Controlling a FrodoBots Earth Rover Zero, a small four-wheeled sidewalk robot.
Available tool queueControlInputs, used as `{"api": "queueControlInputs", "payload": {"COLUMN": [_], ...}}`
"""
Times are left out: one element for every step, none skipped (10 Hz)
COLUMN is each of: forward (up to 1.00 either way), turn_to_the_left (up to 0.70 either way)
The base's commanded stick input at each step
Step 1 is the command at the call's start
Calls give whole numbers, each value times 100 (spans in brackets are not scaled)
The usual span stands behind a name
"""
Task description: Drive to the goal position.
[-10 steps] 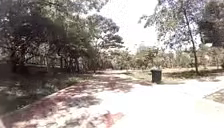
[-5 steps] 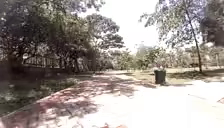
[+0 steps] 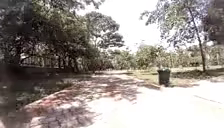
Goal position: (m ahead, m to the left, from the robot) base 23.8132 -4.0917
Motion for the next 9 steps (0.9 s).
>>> {"api": "queueControlInputs", "payload": {"forward": [70, 70, 70, 70, 70, 70, 70, 70, 70], "turn_to_the_left": [0, 0, 0, 0, 0, 0, 0, 0, 0]}}
